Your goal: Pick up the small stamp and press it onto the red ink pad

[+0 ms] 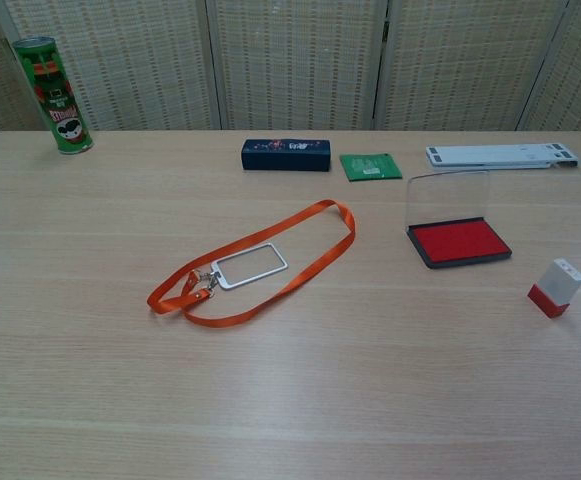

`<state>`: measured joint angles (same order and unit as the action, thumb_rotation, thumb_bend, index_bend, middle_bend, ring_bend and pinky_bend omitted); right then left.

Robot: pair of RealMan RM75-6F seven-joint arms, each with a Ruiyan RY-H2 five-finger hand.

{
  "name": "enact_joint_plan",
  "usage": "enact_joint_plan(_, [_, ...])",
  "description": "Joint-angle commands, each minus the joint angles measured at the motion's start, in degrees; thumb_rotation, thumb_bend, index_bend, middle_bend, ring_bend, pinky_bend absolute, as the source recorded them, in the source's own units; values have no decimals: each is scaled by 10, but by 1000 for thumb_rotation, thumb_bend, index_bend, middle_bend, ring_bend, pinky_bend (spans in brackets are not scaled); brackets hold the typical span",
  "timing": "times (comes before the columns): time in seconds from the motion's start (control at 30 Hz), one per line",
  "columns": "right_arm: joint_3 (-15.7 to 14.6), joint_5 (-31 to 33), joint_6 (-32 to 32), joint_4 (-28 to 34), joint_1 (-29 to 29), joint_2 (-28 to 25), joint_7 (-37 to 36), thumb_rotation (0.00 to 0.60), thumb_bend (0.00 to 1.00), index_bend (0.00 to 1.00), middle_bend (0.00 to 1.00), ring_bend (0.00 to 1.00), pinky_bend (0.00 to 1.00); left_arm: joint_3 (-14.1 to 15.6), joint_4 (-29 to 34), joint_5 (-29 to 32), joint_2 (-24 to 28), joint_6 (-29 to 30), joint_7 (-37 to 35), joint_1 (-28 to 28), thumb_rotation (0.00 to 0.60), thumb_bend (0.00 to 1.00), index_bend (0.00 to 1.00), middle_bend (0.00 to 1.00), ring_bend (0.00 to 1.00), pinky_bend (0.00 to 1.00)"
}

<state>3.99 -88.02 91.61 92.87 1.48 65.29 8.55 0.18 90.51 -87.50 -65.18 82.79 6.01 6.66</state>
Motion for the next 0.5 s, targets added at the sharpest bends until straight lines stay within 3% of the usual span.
enact_joint_plan(0.03, [-1,-2,2,-2,1,0,-3,600,263,27,0,0,0,0,0,1,-1,-1,1,0,600,201,28,0,0,249])
enact_joint_plan(0.23, [-10,-9,-8,-1,-1,-7,-7,600,263,24,0,0,0,1,0,-2,-1,-4,3,1,600,201,26,0,0,249])
enact_joint_plan(0.37, [-25,-37,-50,-22,-27,-12,-39,600,264,24,0,0,0,-1,-1,-3,2,-5,-7,3,600,201,20,0,0,249])
enact_joint_plan(0.5, [-12,-29,-110,-52,-70,-13,-68,600,261,86,0,0,0,-4,-2,4,2,-9,-9,5,600,201,19,0,0,249])
